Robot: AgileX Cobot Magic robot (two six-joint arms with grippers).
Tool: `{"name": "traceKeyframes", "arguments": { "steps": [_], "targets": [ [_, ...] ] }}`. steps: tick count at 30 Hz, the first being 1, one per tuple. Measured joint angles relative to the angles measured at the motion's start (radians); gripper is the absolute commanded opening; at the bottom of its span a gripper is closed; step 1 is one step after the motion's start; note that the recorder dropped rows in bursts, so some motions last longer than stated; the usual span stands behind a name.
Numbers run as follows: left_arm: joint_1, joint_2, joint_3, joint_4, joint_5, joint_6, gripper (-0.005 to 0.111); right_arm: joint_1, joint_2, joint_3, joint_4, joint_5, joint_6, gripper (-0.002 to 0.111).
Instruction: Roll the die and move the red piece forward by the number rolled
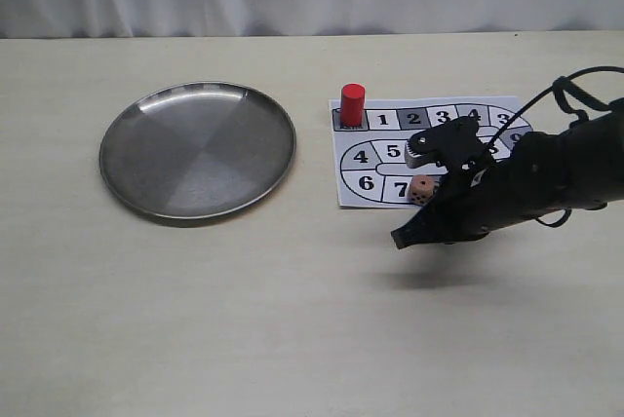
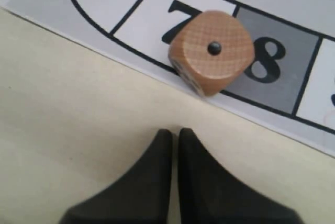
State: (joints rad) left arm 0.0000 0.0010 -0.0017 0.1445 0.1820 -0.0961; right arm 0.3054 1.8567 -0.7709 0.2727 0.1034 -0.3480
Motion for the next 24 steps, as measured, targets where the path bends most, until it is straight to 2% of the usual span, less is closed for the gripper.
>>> {"name": "traceKeyframes", "arguments": {
  "steps": [14,24],
  "targets": [
    [0.000,0.000,0.000,0.000,0.000,0.000,0.000,0.000,-0.007,0.000,0.000,0.015,0.034,0.004],
    [0.000,0.000,0.000,0.000,0.000,0.000,0.000,0.000,-0.192,0.001,0.003,0.080,0.059,0.005]
  ]
}}
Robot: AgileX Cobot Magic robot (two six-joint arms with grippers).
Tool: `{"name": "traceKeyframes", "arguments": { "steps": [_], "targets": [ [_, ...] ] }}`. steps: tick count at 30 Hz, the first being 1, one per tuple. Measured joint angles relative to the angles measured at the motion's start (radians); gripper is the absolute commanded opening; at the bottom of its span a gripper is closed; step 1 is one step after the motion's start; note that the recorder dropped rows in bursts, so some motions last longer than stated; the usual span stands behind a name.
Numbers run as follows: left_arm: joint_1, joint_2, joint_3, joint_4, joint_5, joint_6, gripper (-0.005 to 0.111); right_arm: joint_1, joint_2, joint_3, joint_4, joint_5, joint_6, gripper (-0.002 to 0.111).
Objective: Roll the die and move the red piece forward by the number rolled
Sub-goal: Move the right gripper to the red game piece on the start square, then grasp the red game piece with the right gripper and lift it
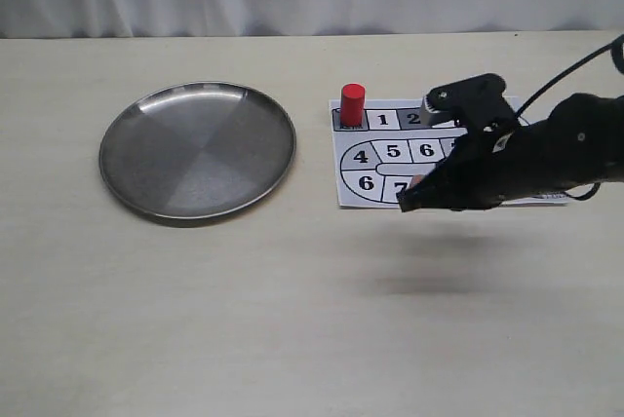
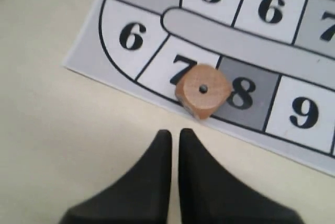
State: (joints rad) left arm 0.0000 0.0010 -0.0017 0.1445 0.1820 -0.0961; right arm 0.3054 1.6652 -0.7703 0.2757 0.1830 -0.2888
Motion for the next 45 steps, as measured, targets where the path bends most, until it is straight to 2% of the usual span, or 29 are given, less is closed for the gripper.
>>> {"name": "traceKeyframes", "arguments": {
  "steps": [3,10,15,45],
  "targets": [
    [0.000,0.000,0.000,0.000,0.000,0.000,0.000,0.000,-0.051,0.000,0.000,-0.004,0.009,0.015],
    [0.000,0.000,0.000,0.000,0.000,0.000,0.000,0.000,-0.063,-0.100,0.025,0.071,0.035,0.059],
    [0.000,0.000,0.000,0.000,0.000,0.000,0.000,0.000,-0.008,-0.222,0.029,0.129,0.045,0.075],
    [0.000,0.000,0.000,0.000,0.000,0.000,0.000,0.000,0.615,-0.927,0.016,0.167,-0.023,0.074]
  ]
}}
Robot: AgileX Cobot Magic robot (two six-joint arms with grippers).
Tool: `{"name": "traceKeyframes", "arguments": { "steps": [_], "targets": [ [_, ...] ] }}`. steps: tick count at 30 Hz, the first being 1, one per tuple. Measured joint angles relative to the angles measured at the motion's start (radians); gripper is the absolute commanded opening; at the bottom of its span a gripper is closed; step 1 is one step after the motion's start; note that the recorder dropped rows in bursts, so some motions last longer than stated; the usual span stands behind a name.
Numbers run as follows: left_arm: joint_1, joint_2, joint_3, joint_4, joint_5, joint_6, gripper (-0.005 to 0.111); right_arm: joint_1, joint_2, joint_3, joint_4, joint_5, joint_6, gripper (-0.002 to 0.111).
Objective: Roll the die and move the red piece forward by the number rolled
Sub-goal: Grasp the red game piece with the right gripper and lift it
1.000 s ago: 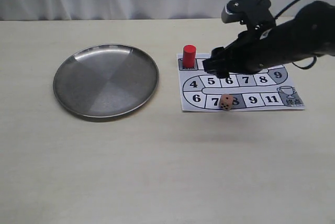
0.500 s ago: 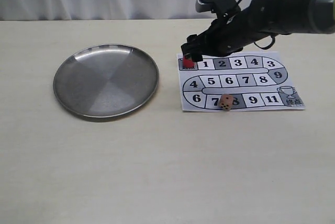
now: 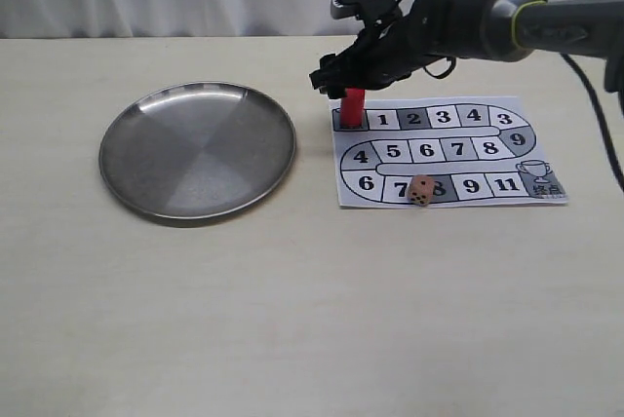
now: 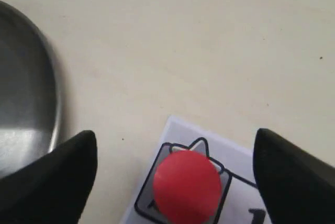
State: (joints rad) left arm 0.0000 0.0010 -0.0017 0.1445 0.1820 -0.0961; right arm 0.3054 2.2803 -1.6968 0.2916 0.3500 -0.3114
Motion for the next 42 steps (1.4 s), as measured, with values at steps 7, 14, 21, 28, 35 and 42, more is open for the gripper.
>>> {"name": "traceKeyframes", "arguments": {
  "steps": [7,14,21,28,35,42],
  "targets": [
    [0.000,0.000,0.000,0.000,0.000,0.000,0.000,0.000,0.122,-0.068,-0.008,-0.002,-0.022,0.022],
    [0.000,0.000,0.000,0.000,0.000,0.000,0.000,-0.002,0.129,-0.071,-0.010,-0.002,-0.025,0.005],
    [0.000,0.000,0.000,0.000,0.000,0.000,0.000,-0.002,0.129,-0.071,-0.012,-0.002,-0.025,0.005],
    [0.000,0.000,0.000,0.000,0.000,0.000,0.000,-0.002,0.129,-0.071,-0.012,-0.002,-0.025,0.005],
    [0.000,0.000,0.000,0.000,0.000,0.000,0.000,-0.002,0.129,-0.071,-0.012,-0.002,-0.025,0.004],
    [0.000,0.000,0.000,0.000,0.000,0.000,0.000,-0.002,0.129,-0.074,-0.012,0.024,-0.025,0.004]
  ]
}}
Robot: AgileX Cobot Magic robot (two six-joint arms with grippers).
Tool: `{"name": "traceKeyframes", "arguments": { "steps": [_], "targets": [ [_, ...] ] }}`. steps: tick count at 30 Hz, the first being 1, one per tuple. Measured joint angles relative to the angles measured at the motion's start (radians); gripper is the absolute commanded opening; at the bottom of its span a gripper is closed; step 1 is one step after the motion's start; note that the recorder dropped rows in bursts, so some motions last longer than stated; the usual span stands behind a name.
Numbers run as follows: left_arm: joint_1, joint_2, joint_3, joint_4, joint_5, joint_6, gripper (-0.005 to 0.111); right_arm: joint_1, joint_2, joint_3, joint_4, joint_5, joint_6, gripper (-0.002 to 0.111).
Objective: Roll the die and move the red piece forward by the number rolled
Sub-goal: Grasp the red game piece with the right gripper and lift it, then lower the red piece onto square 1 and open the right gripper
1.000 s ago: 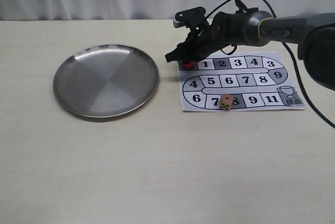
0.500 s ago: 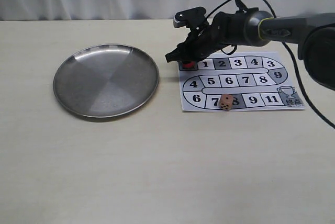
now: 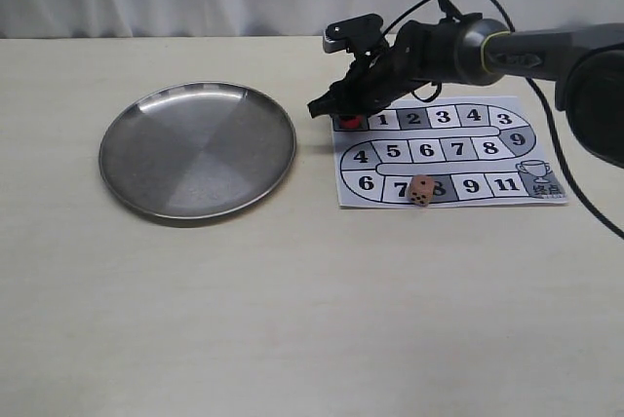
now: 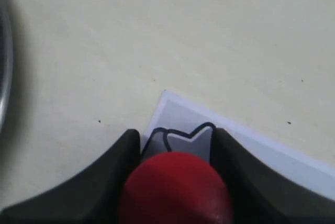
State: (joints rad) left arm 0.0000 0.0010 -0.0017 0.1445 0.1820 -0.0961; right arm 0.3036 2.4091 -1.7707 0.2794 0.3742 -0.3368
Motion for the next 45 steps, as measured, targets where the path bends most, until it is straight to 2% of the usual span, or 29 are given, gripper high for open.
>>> {"name": "traceKeyframes", "arguments": {
  "steps": [6,14,19,24,35,37,38,41,45],
  "targets": [
    [0.000,0.000,0.000,0.000,0.000,0.000,0.000,-0.006,-0.084,0.000,0.000,0.053,0.000,0.004],
    [0.000,0.000,0.000,0.000,0.000,0.000,0.000,-0.089,-0.320,-0.009,0.000,0.071,0.014,0.004],
    [0.000,0.000,0.000,0.000,0.000,0.000,0.000,-0.113,-0.250,0.026,0.000,0.075,0.013,0.004],
    [0.000,0.000,0.000,0.000,0.000,0.000,0.000,-0.113,-0.049,0.067,0.000,0.075,0.013,0.004],
    [0.000,0.000,0.000,0.000,0.000,0.000,0.000,-0.092,-0.041,0.064,0.001,0.048,0.013,0.005],
    [0.000,0.000,0.000,0.000,0.000,0.000,0.000,-0.092,-0.041,0.064,0.001,0.039,0.013,0.012],
    [0.000,0.000,0.000,0.000,0.000,0.000,0.000,-0.092,-0.041,0.064,0.001,0.032,0.013,0.023],
    [0.000,0.000,0.000,0.000,0.000,0.000,0.000,-0.092,-0.035,0.064,-0.001,0.000,0.013,0.047],
    [0.000,0.000,0.000,0.000,0.000,0.000,0.000,-0.092,-0.035,0.064,-0.002,-0.016,0.013,0.068]
  ]
}}
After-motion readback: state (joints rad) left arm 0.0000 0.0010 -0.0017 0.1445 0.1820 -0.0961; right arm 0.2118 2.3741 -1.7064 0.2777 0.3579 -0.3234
